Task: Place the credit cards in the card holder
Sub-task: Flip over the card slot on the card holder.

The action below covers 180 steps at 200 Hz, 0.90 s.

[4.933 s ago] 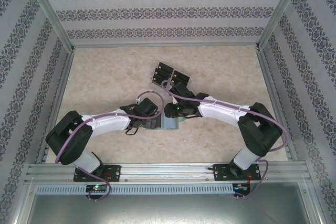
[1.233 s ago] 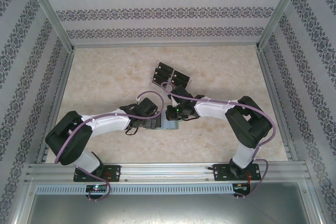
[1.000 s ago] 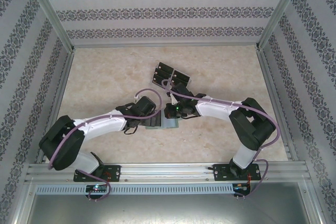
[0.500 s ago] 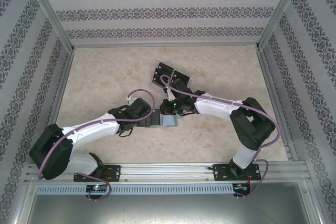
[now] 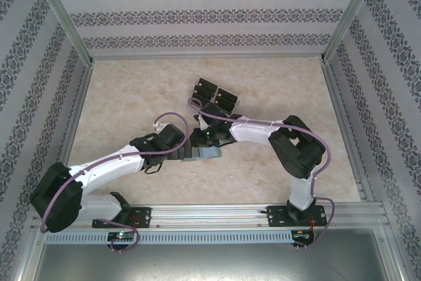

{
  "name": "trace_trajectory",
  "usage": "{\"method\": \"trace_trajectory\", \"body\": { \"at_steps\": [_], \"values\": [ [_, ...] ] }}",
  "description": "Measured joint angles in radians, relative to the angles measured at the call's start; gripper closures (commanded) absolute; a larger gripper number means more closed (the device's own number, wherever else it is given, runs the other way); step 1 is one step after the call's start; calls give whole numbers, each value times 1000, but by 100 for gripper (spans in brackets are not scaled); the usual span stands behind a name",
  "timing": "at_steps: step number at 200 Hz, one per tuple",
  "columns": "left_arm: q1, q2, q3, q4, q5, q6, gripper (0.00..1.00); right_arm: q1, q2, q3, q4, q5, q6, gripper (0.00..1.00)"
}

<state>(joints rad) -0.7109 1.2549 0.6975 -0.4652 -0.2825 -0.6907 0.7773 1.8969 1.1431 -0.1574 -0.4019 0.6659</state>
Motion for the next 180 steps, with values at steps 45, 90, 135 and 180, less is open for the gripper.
{"method": "trace_trajectory", "body": {
  "at_steps": [45,90,135,180],
  "values": [
    [0,-32,0,-19,-19,-10,0,19,11,41,5,-9,13,56],
    [0,-66,0,-45,-43,-21,0,18,15,68,20,-13,20,54],
    [0,-30,5,-46,-27,8,0,-43,-84,5,26,-4,20,54],
    [0,158,78,11,23,69,0,-223,-324,-48,-40,82,-15,50]
  ]
}}
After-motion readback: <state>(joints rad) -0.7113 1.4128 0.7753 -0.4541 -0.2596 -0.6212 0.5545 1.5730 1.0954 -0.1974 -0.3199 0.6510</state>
